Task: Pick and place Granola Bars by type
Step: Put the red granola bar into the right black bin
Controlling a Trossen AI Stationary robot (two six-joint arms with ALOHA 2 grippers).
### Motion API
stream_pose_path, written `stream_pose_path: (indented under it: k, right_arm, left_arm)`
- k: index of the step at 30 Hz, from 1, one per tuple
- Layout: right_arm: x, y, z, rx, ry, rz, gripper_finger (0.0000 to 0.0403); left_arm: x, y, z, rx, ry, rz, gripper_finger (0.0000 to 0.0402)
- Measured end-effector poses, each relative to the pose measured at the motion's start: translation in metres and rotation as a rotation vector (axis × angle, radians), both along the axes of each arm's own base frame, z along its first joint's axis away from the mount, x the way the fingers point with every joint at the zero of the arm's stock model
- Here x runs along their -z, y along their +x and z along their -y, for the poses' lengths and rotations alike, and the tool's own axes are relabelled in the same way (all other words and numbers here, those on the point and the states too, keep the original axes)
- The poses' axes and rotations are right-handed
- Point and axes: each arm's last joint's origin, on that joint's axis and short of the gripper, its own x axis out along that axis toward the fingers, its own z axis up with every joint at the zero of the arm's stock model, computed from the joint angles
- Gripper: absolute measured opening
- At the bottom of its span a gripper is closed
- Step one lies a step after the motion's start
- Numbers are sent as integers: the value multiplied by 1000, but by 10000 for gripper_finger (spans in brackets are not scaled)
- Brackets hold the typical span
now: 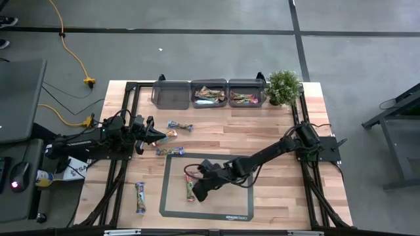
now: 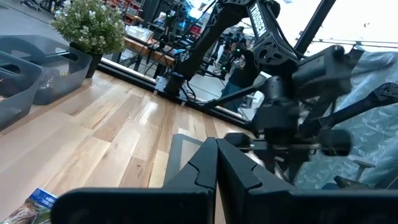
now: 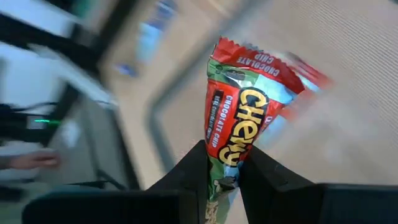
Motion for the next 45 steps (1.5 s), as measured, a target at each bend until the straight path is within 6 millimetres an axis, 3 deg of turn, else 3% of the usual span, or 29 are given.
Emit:
stream_pose_path:
  k: [14, 19, 24, 34, 40, 45]
  right_arm:
    - [-60, 24, 3, 22, -253, 688, 56]
    - [-85, 22, 14, 47, -375, 783, 49]
    - [-127, 16, 28, 62, -555, 865, 47]
    - [-208, -5, 74, 254, -974, 818, 44]
    - [-235, -23, 109, 471, -1166, 659, 47]
    - [-250, -40, 147, 754, -1218, 440, 43]
  left_arm:
    - [0, 0, 0, 1, 0, 0, 1]
    - [0, 0, 0, 5, 0, 0, 1]
    - [0, 0, 0, 4, 0, 0, 1]
    - [0, 0, 0, 2, 0, -1, 1]
    - [0, 0, 0, 1, 0, 0, 1]
    - [0, 0, 0, 0, 0, 0, 1]
